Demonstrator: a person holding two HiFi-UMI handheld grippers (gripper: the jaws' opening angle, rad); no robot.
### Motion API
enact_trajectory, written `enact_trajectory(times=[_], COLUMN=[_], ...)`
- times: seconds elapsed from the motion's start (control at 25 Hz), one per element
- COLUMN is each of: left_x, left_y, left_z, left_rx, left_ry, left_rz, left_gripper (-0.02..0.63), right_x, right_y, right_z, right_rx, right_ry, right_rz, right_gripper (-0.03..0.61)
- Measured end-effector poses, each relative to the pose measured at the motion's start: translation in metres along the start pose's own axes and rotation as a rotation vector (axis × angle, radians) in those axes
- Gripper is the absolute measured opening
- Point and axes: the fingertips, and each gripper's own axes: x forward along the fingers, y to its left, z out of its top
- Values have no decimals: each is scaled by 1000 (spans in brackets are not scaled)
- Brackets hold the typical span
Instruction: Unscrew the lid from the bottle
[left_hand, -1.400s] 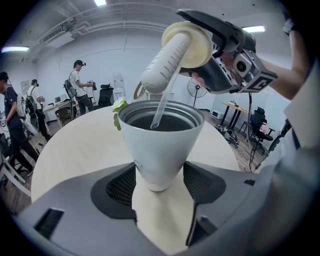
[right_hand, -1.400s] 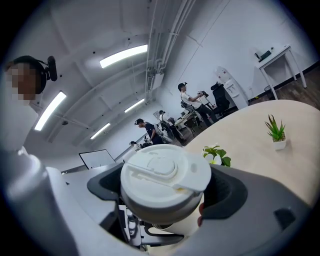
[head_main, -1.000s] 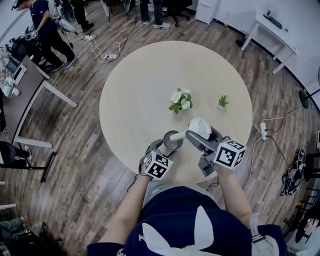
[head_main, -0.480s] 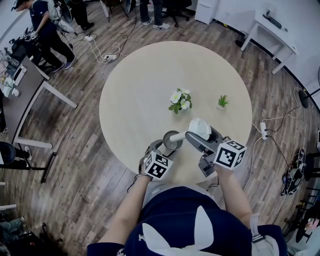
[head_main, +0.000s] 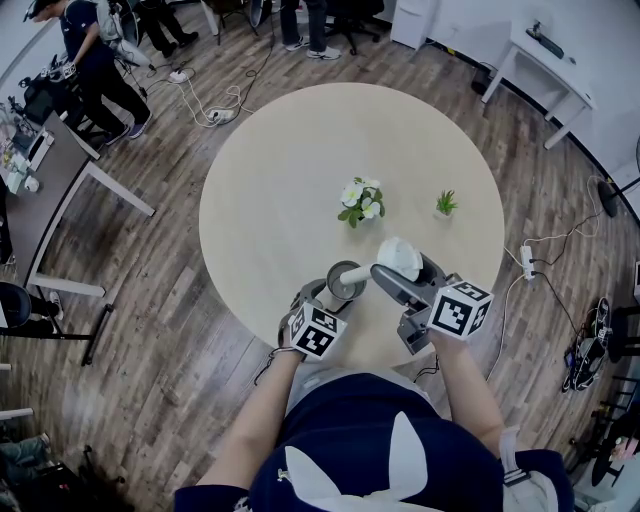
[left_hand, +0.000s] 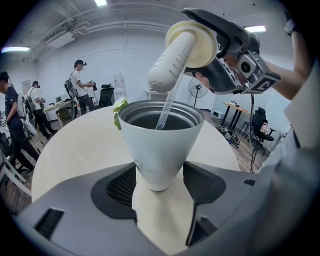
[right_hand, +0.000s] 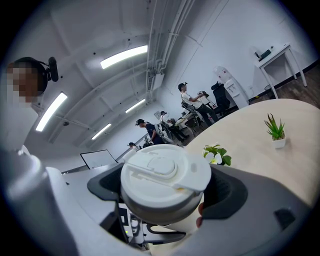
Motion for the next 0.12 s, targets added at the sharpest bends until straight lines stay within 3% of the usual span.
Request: enact_trajectory(times=[0.12], left_x=[0], left_y=[3], left_z=[2], left_rx=[0], left_ry=[-3], left_rz=[0], left_gripper=[305], right_x=[3], right_y=[1], right_z=[1], right_rx=[-2], right_ry=[3], right_rz=[-2], right_gripper=[463])
